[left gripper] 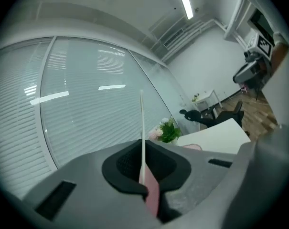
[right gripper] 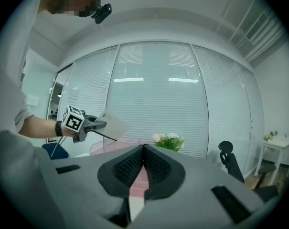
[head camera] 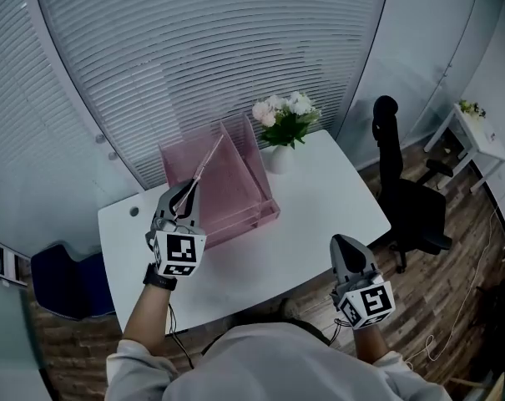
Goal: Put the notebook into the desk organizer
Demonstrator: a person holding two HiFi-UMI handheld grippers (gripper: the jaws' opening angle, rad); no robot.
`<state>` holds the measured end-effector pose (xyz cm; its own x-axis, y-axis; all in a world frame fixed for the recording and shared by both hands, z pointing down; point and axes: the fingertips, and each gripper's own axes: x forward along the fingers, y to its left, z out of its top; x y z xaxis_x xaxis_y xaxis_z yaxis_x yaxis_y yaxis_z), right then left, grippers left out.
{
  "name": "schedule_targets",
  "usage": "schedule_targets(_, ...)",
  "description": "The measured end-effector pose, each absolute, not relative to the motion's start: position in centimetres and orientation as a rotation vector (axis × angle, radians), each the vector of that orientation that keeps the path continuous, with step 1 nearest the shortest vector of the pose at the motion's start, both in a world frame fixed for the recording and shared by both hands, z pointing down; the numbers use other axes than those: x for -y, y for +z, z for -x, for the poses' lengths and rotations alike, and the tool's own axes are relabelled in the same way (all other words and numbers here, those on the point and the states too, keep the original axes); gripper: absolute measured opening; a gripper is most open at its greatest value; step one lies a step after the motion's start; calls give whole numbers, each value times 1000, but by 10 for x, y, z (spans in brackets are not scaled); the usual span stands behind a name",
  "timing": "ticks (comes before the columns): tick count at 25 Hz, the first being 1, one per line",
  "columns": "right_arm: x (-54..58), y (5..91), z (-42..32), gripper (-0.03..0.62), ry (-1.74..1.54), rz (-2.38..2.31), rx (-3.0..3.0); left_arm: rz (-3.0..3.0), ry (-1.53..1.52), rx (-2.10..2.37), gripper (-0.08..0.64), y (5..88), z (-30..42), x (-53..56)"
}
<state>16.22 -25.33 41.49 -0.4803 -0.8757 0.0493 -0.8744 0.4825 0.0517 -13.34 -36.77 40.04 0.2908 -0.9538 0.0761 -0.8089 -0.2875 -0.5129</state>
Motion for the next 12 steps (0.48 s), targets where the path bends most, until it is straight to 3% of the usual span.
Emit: schedule_targets(12, 276, 432, -225, 12, 39, -1616, 2610, 1769, -1285, -1254, 15, 494, 111, 433)
